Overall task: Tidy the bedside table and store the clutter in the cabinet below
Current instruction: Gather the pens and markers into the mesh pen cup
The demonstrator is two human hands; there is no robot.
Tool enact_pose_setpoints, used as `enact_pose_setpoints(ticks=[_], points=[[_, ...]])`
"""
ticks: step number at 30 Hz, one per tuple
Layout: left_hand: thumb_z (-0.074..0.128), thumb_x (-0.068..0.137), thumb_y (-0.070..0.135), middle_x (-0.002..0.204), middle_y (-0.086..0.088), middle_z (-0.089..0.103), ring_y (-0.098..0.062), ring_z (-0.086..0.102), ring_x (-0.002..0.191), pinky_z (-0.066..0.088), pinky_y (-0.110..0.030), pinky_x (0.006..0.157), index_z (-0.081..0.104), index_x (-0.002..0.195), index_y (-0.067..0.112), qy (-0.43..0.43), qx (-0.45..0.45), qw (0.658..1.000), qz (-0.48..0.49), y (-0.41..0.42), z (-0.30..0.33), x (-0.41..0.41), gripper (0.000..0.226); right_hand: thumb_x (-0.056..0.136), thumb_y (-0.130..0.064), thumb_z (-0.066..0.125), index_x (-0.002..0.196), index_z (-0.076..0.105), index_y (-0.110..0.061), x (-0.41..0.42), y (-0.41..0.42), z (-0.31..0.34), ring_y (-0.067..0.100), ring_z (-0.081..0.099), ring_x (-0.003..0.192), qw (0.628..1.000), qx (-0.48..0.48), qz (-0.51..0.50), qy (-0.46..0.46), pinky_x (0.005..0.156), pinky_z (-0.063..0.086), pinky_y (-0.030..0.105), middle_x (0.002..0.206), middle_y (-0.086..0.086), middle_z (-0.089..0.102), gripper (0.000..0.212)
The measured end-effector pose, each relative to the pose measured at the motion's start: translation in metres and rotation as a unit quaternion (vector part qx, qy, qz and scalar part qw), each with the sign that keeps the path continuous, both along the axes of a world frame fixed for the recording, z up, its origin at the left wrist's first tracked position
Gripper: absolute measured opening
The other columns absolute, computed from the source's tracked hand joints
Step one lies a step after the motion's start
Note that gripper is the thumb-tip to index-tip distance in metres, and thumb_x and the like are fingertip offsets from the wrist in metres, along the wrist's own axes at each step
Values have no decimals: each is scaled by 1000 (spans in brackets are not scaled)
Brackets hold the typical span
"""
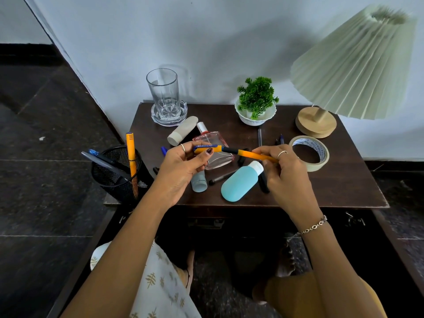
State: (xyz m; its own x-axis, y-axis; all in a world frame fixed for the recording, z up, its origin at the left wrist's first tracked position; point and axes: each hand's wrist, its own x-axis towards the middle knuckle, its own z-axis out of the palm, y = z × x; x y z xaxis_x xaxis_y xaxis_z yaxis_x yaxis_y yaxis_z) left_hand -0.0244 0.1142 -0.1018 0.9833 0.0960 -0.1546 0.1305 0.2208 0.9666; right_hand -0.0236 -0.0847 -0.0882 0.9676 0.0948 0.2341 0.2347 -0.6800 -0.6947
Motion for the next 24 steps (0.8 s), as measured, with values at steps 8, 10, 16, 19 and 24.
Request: enact_pose_setpoints(ticks=[8,10,16,19,24], points=[[54,93,13,63,5,63,-7,56,60,46,-19,60,65,82,13,16,21,1000,1,-8,-3,1,15,91,-7,56,117,63,-12,-4,12,-5,6,50,75,997,-24,76,6,66,36,0,103,6,65,28],[52,95,14,65,1,62,-9,55,60,46,-20,61,62,78,14,17,17,1000,16,-10,-3,2,19,91,-7,56,118,63,-9,-6,15,-5,6,51,80,997,-22,78,8,69,37,-2,105,6,66,28],[52,95,13,67,-1,60,-7,55,58,49,-17,59,61,80,12,9,15,999,34,-14,-1,1,17,90,-5,58,114,65,-12,-6,20,-5,-4,51,68,997,-13,68,27,68,38,-5,87,0,64,26],[52,94,12,62,2,61,-7,55,57,50,-17,60,61,80,12,11,11,999,40,-13,-2,1,17,90,-8,57,112,66,-13,-7,21,-5,-2,54,70,997,-5,63,48,66,39,-4,82,-1,63,24],[51,95,11,66,0,59,-9,53,61,48,-21,65,62,84,12,22,15,999,35,-14,-4,-4,16,91,-9,57,110,67,-14,-9,21,-6,1,55,69,994,16,57,93,61,39,-2,75,-7,61,22]])
